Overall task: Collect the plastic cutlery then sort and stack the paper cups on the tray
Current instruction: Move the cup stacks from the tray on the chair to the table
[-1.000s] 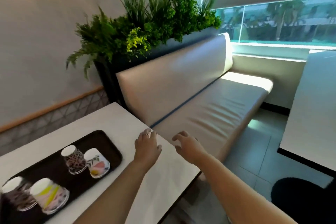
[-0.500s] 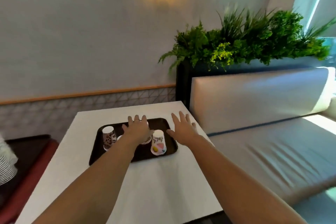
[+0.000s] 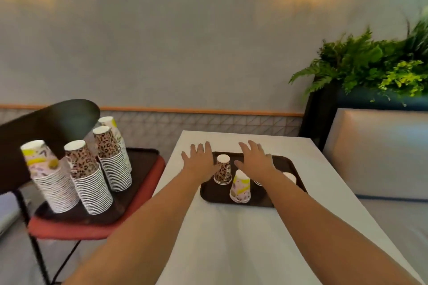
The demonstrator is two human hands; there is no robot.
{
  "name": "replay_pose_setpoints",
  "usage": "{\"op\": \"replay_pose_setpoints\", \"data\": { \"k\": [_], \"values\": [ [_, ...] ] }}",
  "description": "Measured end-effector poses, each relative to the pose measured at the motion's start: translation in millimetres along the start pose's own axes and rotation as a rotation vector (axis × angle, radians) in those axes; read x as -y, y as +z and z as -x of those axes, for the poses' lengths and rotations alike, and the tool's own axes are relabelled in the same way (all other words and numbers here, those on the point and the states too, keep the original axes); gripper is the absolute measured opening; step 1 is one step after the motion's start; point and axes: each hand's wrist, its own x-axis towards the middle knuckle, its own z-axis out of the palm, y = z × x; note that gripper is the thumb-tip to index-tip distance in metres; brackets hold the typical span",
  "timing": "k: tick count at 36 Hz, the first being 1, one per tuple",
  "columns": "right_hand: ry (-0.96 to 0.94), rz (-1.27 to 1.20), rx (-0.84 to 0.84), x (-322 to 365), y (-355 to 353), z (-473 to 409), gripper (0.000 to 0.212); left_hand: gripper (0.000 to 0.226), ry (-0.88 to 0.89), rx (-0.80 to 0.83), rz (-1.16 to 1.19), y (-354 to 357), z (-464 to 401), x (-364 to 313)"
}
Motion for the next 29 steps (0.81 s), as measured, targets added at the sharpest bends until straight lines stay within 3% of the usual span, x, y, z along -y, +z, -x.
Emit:
{"op": "replay_pose_setpoints", "data": {
  "k": [10,16,24,29],
  "values": [
    [-0.041,-0.089,-0.114,113,15,-39,0.055,0.073,0.0,-0.13,-0.108,-18,-6,113],
    [-0.133,-0.127,-0.151,157,26,-57,0.054,0.063,-0.027,-0.308,-0.162,-16,-10,155],
    [-0.318,-0.2,-0.16,209,36,-82,0.049,0.083,-0.192,-0.578,-0.228,-15,-6,210],
    [-0.414,-0.293,-0.179,243,49,-95,0.05,0.085,-0.337,-0.74,-0.117,-6,0,251]
  ]
}}
